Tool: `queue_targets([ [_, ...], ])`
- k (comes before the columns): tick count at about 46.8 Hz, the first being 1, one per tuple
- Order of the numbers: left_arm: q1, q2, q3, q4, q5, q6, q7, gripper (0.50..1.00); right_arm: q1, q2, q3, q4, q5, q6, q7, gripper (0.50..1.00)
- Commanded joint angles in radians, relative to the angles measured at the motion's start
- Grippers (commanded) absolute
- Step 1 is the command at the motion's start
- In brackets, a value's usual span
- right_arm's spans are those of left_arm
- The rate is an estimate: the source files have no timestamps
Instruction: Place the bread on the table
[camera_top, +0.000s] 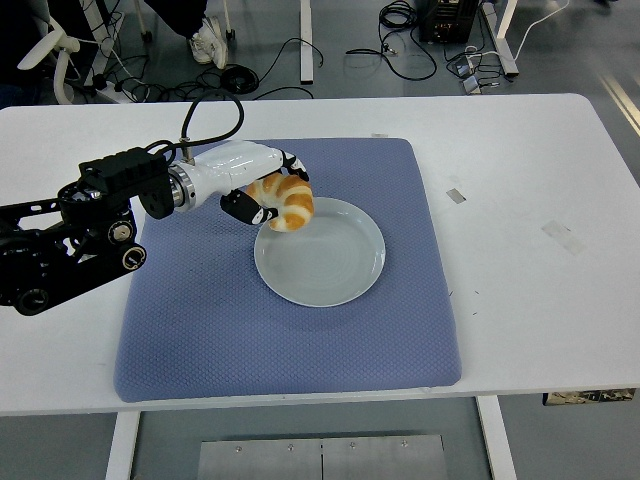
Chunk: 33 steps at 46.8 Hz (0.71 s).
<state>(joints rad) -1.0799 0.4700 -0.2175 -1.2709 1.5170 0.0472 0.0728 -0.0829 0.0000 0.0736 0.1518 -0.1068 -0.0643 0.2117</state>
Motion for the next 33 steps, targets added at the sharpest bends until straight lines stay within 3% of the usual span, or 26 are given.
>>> queue_targets([
  [1,0.003,0.021,-0.003,0.001,0.000,0.010,-0.004,0.545,0.000,0.000,0.000,0.000,-0.001,0.000,0.000,1.000],
  [13,0.031,0.088,0.012,0.001,0.026,0.111,-0.044,0.546,0.000,0.000,0.000,0.000,0.001,0.000,0.000,1.000],
  [33,0.121,0.174,0.012,0.031,0.031,0.217,-0.102,0.548,0.000,0.000,0.000,0.000,0.001,0.000,0.000,1.000],
])
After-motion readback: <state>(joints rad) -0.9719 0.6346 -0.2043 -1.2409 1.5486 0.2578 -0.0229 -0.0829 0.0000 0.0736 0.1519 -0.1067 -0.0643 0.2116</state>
